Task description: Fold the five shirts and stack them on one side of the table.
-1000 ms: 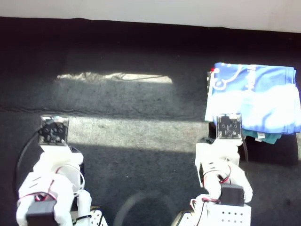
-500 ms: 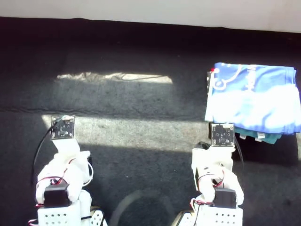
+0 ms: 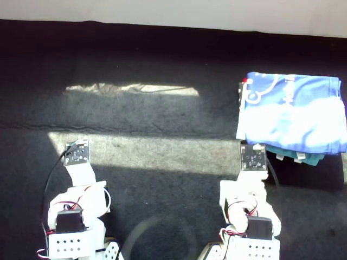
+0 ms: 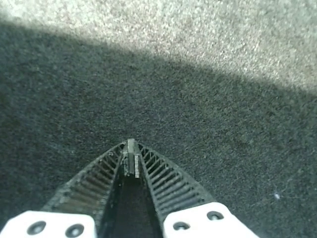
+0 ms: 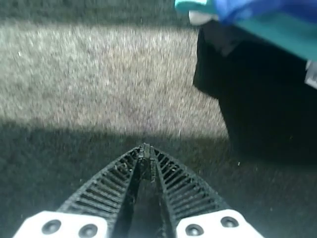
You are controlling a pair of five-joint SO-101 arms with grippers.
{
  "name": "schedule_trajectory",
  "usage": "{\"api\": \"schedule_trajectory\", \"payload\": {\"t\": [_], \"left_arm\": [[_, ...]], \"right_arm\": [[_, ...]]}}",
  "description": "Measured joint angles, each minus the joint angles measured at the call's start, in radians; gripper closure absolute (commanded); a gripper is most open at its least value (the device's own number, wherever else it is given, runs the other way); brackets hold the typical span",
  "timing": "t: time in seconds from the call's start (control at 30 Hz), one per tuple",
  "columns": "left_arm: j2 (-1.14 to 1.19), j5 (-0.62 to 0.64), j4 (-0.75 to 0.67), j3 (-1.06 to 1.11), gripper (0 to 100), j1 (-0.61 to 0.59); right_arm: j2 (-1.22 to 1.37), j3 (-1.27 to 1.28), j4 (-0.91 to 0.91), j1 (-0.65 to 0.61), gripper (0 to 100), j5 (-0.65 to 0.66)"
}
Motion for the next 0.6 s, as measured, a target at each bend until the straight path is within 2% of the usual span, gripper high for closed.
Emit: {"api": "schedule_trajectory", "payload": {"t": [0.13,0.6], "left_arm": [[0.000,-0.097,0.000,0.000,99,0.000],[0.000,-0.049,0.000,0.000,99,0.000]], "right_arm": [[0.000,0.000,0.028,0.000,99.2,0.000],[0.000,0.000,0.032,0.000,99.2,0.000]]}}
